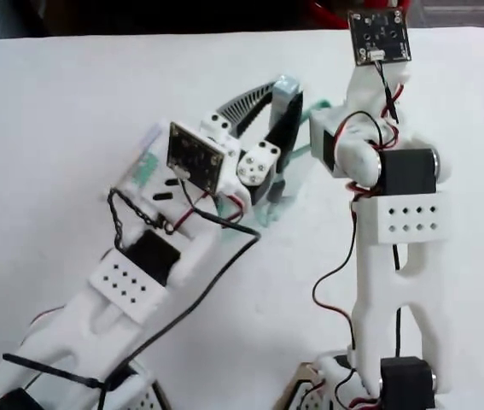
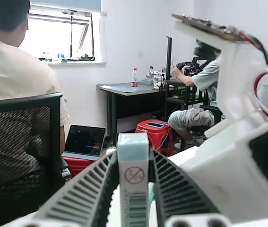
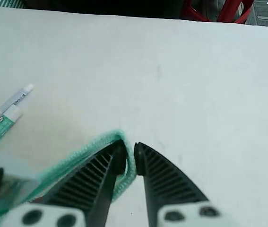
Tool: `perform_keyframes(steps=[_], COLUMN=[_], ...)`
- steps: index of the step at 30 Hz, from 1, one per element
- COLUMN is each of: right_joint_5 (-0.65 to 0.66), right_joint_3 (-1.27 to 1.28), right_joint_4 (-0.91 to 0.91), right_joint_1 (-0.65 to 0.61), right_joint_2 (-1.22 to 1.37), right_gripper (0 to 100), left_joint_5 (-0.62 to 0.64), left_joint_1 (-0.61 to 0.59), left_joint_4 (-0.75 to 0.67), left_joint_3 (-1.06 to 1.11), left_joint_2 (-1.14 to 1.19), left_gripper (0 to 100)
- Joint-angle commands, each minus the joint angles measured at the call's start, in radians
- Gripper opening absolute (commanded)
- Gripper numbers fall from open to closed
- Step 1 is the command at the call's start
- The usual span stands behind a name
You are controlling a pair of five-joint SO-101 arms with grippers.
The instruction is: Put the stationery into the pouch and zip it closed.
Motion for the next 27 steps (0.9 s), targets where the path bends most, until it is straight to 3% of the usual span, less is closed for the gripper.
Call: perform_keyframes(steps=[1,9,27], right_joint_5=[-0.005,-0.006,-0.054], right_joint_3=[0.011,0.075,0.072], right_joint_4=[-0.015,-0.081,-0.079], right_joint_1=[0.001,0.001,0.005], right_joint_2=[0.015,0.013,0.004], right_gripper=[1.9,1.9,1.9], left_joint_5=[0.061,0.064,0.055], left_joint_1=[-0.004,0.05,0.053], left_joint_4=[0.094,0.209,0.169], left_joint_3=[-0.015,-0.015,-0.046], left_joint_2=[-0.013,-0.14,-0.124], left_gripper=[10,10,8])
